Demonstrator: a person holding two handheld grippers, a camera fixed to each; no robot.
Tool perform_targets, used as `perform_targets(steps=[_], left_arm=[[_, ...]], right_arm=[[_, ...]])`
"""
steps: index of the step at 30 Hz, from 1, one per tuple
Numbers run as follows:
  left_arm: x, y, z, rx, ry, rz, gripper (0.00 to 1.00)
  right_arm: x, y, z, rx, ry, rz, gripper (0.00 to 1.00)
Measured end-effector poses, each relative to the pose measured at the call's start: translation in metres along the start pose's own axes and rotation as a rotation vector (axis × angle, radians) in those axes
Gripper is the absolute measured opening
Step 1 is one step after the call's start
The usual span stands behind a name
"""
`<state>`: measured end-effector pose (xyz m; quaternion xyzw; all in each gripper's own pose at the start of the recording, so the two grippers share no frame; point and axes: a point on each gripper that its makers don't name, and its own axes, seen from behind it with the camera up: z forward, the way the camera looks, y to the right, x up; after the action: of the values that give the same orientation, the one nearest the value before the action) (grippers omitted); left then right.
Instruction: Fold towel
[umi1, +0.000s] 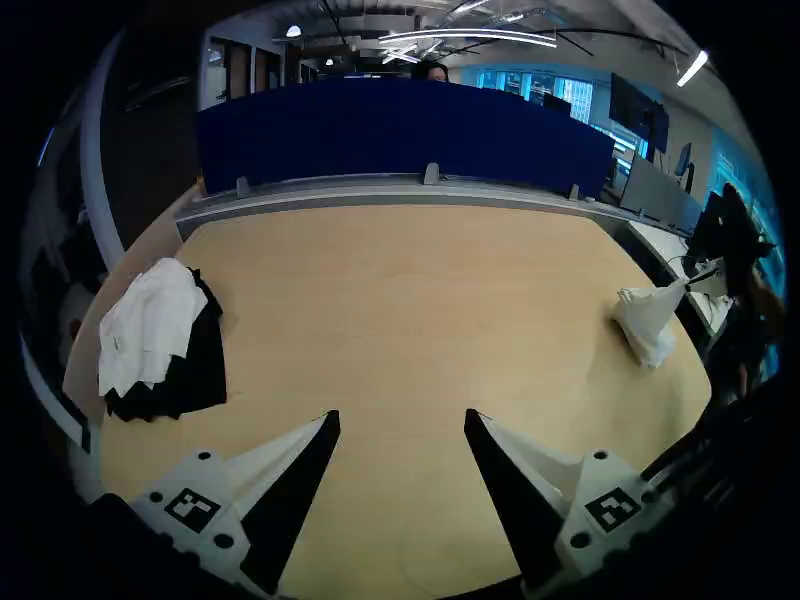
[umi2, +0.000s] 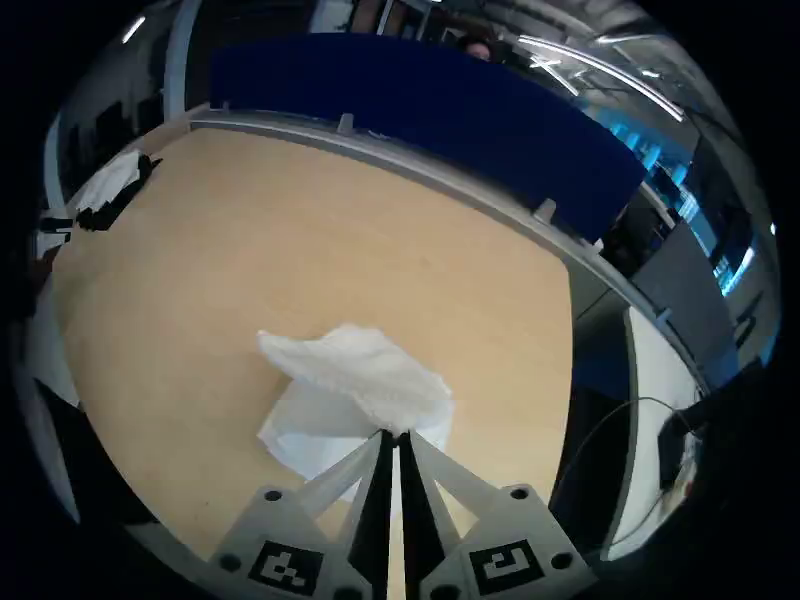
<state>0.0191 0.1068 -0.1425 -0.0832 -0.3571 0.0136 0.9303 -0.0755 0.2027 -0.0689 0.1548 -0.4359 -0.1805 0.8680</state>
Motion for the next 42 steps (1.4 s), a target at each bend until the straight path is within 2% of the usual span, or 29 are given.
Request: perform_targets(steps=[14, 23, 29, 35, 42], left_arm=[[-0.003, 0.000, -0.003, 0.007, -0.005, 0.009, 0.92], [-0.007, -0.003, -0.005, 0.019, -0.013, 0.020, 0.92], [-0.010, -0.002, -0.005, 0.020, -0.017, 0.020, 0.92], [-0.010, 0.001, -0.004, 0.018, -0.018, 0.023, 0.92], [-0.011, 0.001, -0.004, 0.020, -0.019, 0.022, 0.92]], right_arm=[[-0.072, 0.003, 0.017, -0.040, -0.122, 0.087, 0.04], [-0.105, -0.005, 0.037, -0.063, -0.181, 0.147, 0.04], [-0.116, -0.008, 0.050, -0.071, -0.201, 0.190, 0.04], [-0.121, -0.009, 0.061, -0.076, -0.217, 0.205, 0.04], [-0.123, -0.006, 0.069, -0.108, -0.217, 0.246, 0.04]])
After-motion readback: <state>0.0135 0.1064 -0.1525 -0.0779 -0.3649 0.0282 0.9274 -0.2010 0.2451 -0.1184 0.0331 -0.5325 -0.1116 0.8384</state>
